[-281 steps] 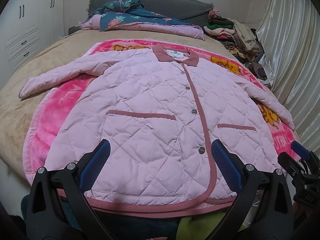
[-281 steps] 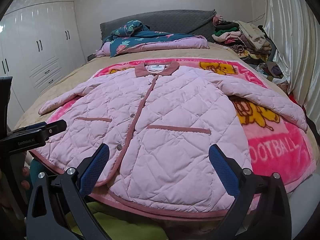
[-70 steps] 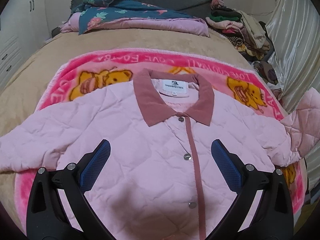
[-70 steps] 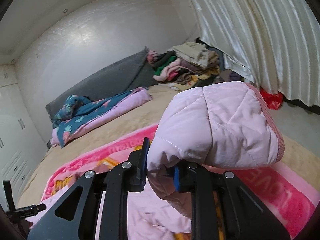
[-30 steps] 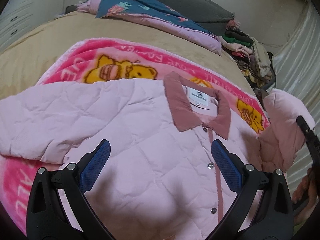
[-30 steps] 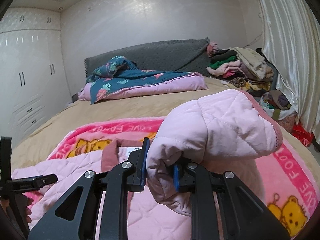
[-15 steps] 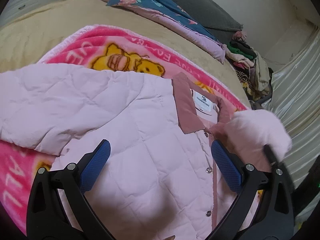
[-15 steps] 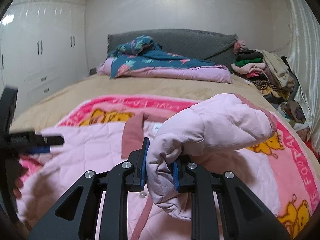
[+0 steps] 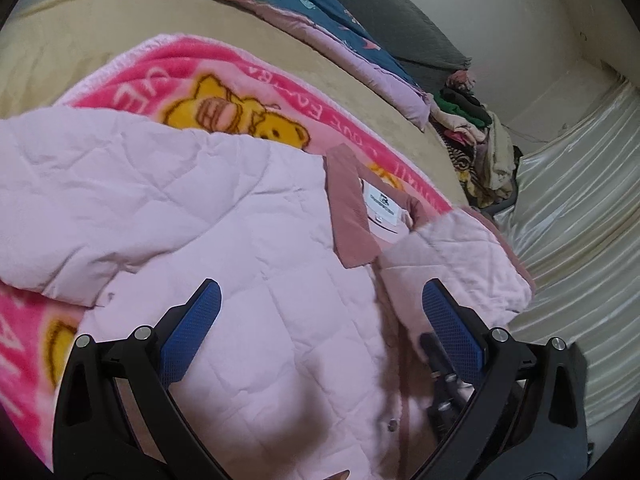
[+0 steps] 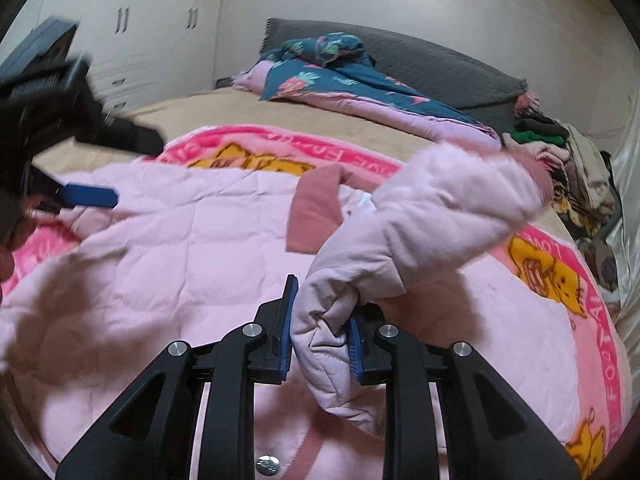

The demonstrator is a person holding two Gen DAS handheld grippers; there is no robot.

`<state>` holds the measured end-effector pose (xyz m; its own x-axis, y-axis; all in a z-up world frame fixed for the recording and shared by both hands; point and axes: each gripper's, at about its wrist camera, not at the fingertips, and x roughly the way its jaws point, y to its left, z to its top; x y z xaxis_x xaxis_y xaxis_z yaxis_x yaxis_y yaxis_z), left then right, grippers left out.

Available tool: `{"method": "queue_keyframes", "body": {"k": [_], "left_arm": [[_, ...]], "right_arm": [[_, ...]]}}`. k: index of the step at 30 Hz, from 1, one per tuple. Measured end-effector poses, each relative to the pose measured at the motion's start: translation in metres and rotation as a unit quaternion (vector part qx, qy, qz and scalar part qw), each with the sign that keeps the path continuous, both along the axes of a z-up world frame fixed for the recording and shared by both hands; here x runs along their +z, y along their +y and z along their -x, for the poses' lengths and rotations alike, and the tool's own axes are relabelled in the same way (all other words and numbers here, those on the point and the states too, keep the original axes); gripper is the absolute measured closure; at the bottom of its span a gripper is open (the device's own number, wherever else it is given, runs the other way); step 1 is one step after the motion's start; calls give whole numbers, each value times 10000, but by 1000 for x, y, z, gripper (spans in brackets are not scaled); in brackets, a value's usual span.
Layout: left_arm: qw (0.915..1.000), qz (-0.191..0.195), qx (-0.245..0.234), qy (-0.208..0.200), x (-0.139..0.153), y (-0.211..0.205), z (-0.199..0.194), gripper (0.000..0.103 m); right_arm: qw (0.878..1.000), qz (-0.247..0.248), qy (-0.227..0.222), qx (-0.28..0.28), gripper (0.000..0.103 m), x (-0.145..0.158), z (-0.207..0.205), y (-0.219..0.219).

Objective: Fold large clothes

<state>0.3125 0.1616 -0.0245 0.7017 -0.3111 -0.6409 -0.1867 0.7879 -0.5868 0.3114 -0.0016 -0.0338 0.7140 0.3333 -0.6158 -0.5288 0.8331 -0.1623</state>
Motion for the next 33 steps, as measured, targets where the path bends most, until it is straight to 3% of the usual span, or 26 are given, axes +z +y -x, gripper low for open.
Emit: {"method": "queue_keyframes", "body": {"k": [6,14,16,17,18,20,22,25,27,29,30,33], "left_arm": [[9997,243,27,-24,-3,8,0,8],[9931,1150,-233,65,-25,9,-7,8],[9920,1204,-318,230,-36,2,-10,8],[9914,1211,-360,332,-42,-2,-12,8],[9908,1230,-414,389,-47,-6,-13,8],[9900,1224,-484,506,-56,-13,-16,8],[9914,1030,-605,536,-61,-24,-17,9],[9949,448,-768,483,-59,-39,-18,10],[9947,-96,-896,487,-58,-53,-19,18],[9925,-721,-844,515,-58,-61,-18,39],[9907,-948,-843,497,-57,-64,-18,41],[9899,-1105,-820,340,-52,-62,-17,55]], "right_arm": [[9990,263,177,318,77,-16,5,18],[9963,625,265,520,71,-31,14,37],[9962,560,364,560,61,-29,15,35],[9961,459,462,598,44,-27,16,33],[9962,336,505,625,34,-24,16,29],[9965,174,539,611,30,-18,19,21],[9967,-29,629,508,28,-11,22,8],[9959,-405,761,289,25,-3,25,-19],[9945,-611,845,122,24,0,29,-39],[9936,-715,879,-16,24,2,33,-55],[9934,-729,875,-160,24,2,35,-67],[9921,-742,904,-456,24,3,39,-91]]}}
